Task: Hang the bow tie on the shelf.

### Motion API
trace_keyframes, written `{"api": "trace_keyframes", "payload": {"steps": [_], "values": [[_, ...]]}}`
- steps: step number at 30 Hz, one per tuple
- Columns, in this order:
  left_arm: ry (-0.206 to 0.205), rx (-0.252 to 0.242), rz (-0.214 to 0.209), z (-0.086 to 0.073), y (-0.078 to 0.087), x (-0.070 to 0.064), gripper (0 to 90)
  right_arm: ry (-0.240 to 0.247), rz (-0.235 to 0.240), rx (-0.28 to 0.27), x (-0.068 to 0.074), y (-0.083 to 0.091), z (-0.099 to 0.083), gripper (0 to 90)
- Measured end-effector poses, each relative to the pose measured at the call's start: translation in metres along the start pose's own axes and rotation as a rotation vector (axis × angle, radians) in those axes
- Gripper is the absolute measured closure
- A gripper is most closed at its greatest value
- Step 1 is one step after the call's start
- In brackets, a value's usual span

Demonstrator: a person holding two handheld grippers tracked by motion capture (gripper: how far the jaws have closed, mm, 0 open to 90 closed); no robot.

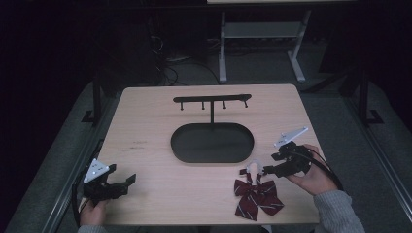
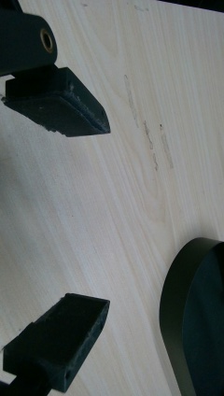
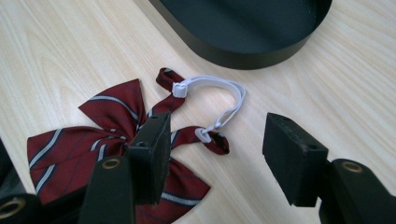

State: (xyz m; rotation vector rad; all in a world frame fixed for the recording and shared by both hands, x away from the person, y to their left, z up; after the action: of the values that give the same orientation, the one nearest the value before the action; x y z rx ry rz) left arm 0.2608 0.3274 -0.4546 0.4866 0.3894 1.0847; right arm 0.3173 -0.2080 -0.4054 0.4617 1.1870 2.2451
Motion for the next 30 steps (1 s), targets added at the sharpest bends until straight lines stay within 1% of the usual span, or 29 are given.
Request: {"api": "trace_keyframes", "payload": {"steps": [4, 7, 9, 14, 17, 19, 21, 22, 24, 27, 28, 29, 30], "values": [[-0.006, 0.0, 0.003, 0.0, 0.001, 0.0, 13.0, 0.006, 0.004, 0.011, -0.001, -0.003, 0.006, 42.4], [0.0, -0.006, 0.009, 0.0, 0.002, 0.001, 13.0, 0.014, -0.002, 0.03, -0.002, -0.01, 0.014, 43.4], [0.0, -0.008, 0.011, 0.001, 0.002, 0.001, 13.0, 0.017, 0.002, 0.037, -0.002, -0.012, 0.015, 43.7], [-0.001, -0.008, 0.008, 0.001, 0.002, 0.001, 13.0, 0.018, 0.011, 0.06, -0.004, -0.023, 0.024, 45.7], [-0.001, -0.01, 0.008, 0.001, 0.002, 0.001, 13.0, 0.021, 0.013, 0.069, -0.006, -0.027, 0.026, 46.0], [0.001, -0.013, 0.007, 0.001, 0.002, 0.001, 13.0, 0.015, 0.013, 0.084, -0.009, -0.034, 0.027, 46.6], [-0.002, -0.005, 0.006, 0.001, 0.002, 0.001, 13.0, 0.007, 0.012, 0.094, -0.009, -0.037, 0.028, 47.7], [-0.005, -0.005, 0.004, 0.001, 0.002, 0.0, 13.0, 0.007, 0.004, 0.11, -0.01, -0.042, 0.028, 48.9], [-0.005, -0.005, 0.004, 0.001, 0.002, 0.0, 13.0, 0.006, 0.004, 0.123, -0.012, -0.046, 0.028, 49.9], [-0.005, -0.005, 0.004, 0.001, 0.002, 0.001, 13.0, -0.001, 0.001, 0.13, -0.012, -0.05, 0.027, 51.5], [0.0, -0.012, 0.005, 0.001, 0.001, 0.001, 12.9, -0.01, -0.008, 0.144, -0.013, -0.053, 0.026, 52.2], [0.0, -0.01, 0.006, 0.001, 0.002, 0.001, 13.0, -0.006, -0.016, 0.152, -0.014, -0.054, 0.026, 52.9], [0.0, -0.011, 0.005, 0.001, 0.002, 0.001, 13.0, -0.011, -0.015, 0.156, -0.014, -0.055, 0.026, 53.4]]}}
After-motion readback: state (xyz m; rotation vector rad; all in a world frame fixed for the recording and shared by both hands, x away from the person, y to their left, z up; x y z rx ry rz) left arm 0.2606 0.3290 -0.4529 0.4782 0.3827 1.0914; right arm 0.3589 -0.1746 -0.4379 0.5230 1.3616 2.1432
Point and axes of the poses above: each handheld gripper's, and its own axes: y roughly backward along the jaws, z roughly out of its top, x roughly to its left, the point moved 2 cm from there along -y, roughly forward along the jaws, and after that the axes turned 2 degrees about y, right-handed, at the moved point
